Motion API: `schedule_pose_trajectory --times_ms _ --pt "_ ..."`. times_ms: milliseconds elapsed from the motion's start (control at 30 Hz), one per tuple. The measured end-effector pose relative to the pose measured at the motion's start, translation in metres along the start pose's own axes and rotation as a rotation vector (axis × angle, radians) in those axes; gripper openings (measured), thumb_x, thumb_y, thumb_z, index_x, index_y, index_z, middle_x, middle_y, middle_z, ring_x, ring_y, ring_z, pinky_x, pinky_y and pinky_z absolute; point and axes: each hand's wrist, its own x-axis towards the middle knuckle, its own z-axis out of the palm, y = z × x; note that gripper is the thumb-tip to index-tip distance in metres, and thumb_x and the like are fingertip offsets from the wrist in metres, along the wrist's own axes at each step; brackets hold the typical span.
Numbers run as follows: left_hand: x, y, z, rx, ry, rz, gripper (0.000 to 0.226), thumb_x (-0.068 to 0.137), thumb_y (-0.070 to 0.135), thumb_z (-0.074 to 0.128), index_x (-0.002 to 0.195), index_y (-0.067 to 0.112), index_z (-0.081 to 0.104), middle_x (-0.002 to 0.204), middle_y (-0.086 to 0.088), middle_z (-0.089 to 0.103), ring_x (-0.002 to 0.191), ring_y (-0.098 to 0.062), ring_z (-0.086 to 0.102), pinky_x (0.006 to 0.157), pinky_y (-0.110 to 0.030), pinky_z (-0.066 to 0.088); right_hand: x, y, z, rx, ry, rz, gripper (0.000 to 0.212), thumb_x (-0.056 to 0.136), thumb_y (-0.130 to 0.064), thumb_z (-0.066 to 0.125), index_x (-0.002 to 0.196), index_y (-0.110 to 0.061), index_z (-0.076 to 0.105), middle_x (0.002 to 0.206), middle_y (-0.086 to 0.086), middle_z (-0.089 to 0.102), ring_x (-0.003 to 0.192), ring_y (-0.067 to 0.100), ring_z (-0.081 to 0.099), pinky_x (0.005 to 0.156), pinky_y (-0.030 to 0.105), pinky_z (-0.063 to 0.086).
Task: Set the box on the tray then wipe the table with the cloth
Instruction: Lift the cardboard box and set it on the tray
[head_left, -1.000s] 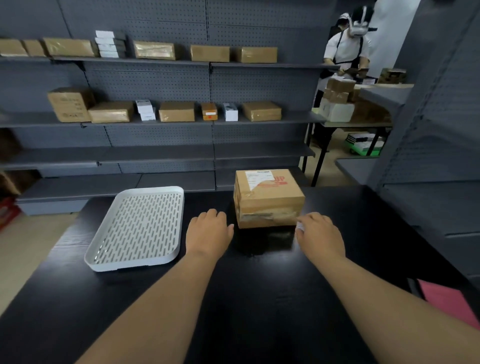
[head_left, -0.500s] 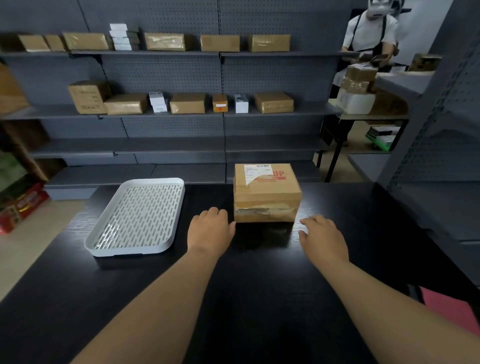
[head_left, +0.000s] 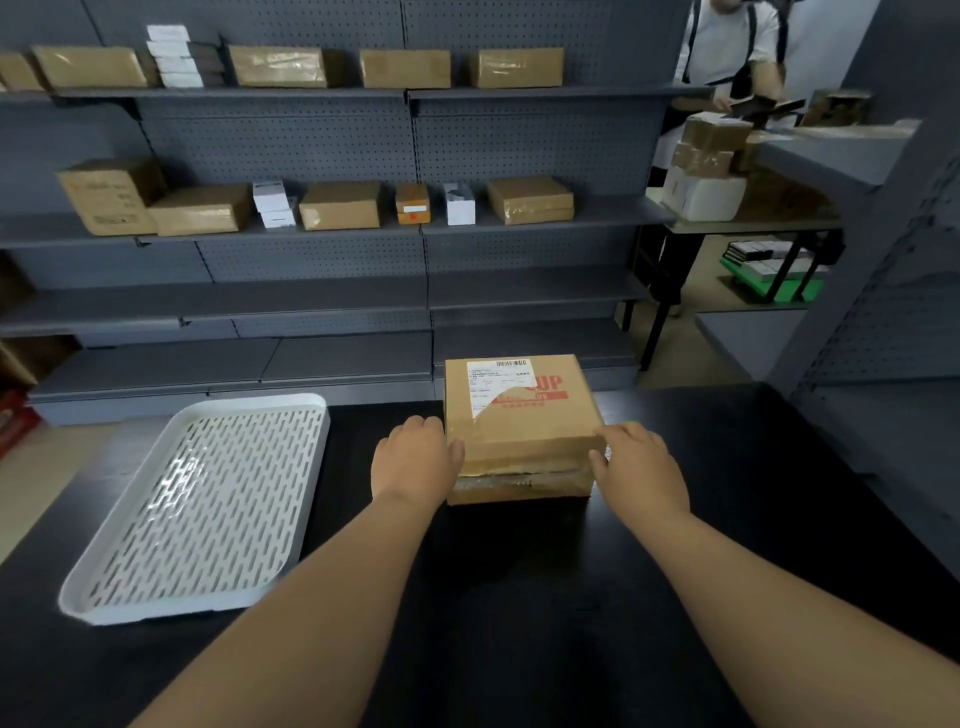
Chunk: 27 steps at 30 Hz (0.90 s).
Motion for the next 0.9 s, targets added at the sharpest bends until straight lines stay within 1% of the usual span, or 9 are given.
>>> schedule_pose_trajectory --times_ms 200,267,367,433,533,600,733,833,900 --pt "0.052 0.012 0.025 -0.182 -0.140 -0.150 0.035 0.097 0.033 0.039 0.108 0.005 0.057 0.101 -0.009 0.056 0.093 -0.025 0.057 0.079 -0.034 0.050 0.044 0.000 0.013 0.138 -0.039 0.125 0.037 0.097 -0.027 0.044 0.132 -0.018 0.052 0.127 0.005 0.055 0.114 0.024 0.051 0.089 0.038 0.048" --pt "0.066 0.016 0.034 -0.211 -0.188 -0.182 0.040 0.096 0.035 0.038 0.108 0.002 0.058 0.096 -0.008 0.057 0.087 -0.025 0.058 0.074 -0.032 0.049 0.056 0.000 0.017 0.213 -0.069 0.184 0.039 0.097 -0.027 0.045 0.135 -0.015 0.049 0.131 0.007 0.053 0.118 0.026 0.051 0.092 0.038 0.046" --pt "0.080 0.019 0.041 -0.385 -0.223 -0.301 0.042 0.096 0.036 0.041 0.107 0.000 0.060 0.100 -0.011 0.065 0.091 -0.028 0.063 0.077 -0.033 0.051 0.072 0.002 0.022 0.302 -0.145 0.281 0.048 0.098 -0.032 0.044 0.142 -0.012 0.041 0.141 0.009 0.050 0.127 0.029 0.049 0.100 0.039 0.042" --pt "0.084 0.020 0.039 -0.461 -0.231 -0.360 0.040 0.097 0.034 0.041 0.111 0.001 0.059 0.096 -0.010 0.062 0.089 -0.027 0.061 0.074 -0.032 0.048 0.081 0.002 0.025 0.334 -0.210 0.347 0.053 0.100 -0.035 0.041 0.145 -0.009 0.036 0.144 0.011 0.048 0.129 0.030 0.048 0.102 0.038 0.042" --pt "0.090 0.021 0.040 -0.508 -0.247 -0.392 0.035 0.098 0.024 0.038 0.112 -0.002 0.058 0.103 -0.013 0.061 0.090 -0.028 0.057 0.075 -0.033 0.046 0.087 0.003 0.030 0.393 -0.243 0.383 0.043 0.101 -0.035 0.037 0.127 -0.005 0.054 0.126 0.014 0.060 0.101 0.027 0.056 0.080 0.032 0.043" --pt "0.092 0.020 0.043 -0.576 -0.240 -0.446 0.037 0.096 0.026 0.037 0.110 0.000 0.059 0.108 -0.014 0.065 0.082 -0.024 0.055 0.068 -0.029 0.044 0.087 0.002 0.033 0.470 -0.234 0.402 0.039 0.101 -0.032 0.037 0.117 -0.005 0.059 0.110 0.011 0.063 0.089 0.023 0.052 0.072 0.030 0.039" --pt "0.089 0.022 0.039 -0.685 -0.224 -0.513 0.038 0.096 0.031 0.038 0.111 0.002 0.058 0.104 -0.012 0.064 0.082 -0.023 0.055 0.070 -0.030 0.045 0.083 0.001 0.037 0.569 -0.180 0.447 0.035 0.101 -0.030 0.039 0.116 -0.007 0.061 0.098 0.005 0.059 0.088 0.022 0.053 0.070 0.031 0.041" --pt "0.083 0.022 0.033 -0.704 -0.189 -0.523 0.039 0.097 0.032 0.037 0.112 0.002 0.057 0.104 -0.011 0.063 0.085 -0.025 0.055 0.072 -0.031 0.045 0.078 -0.001 0.034 0.622 -0.144 0.444 0.033 0.100 -0.028 0.040 0.116 -0.009 0.061 0.098 0.003 0.060 0.087 0.020 0.054 0.061 0.026 0.040" --pt "0.079 0.023 0.029 -0.726 -0.137 -0.517 0.041 0.095 0.033 0.037 0.111 0.003 0.059 0.106 -0.011 0.066 0.083 -0.025 0.056 0.070 -0.030 0.045 0.074 -0.003 0.029 0.670 -0.112 0.435 0.031 0.100 -0.027 0.041 0.120 -0.012 0.060 0.104 0.003 0.062 0.090 0.019 0.054 0.066 0.028 0.042"
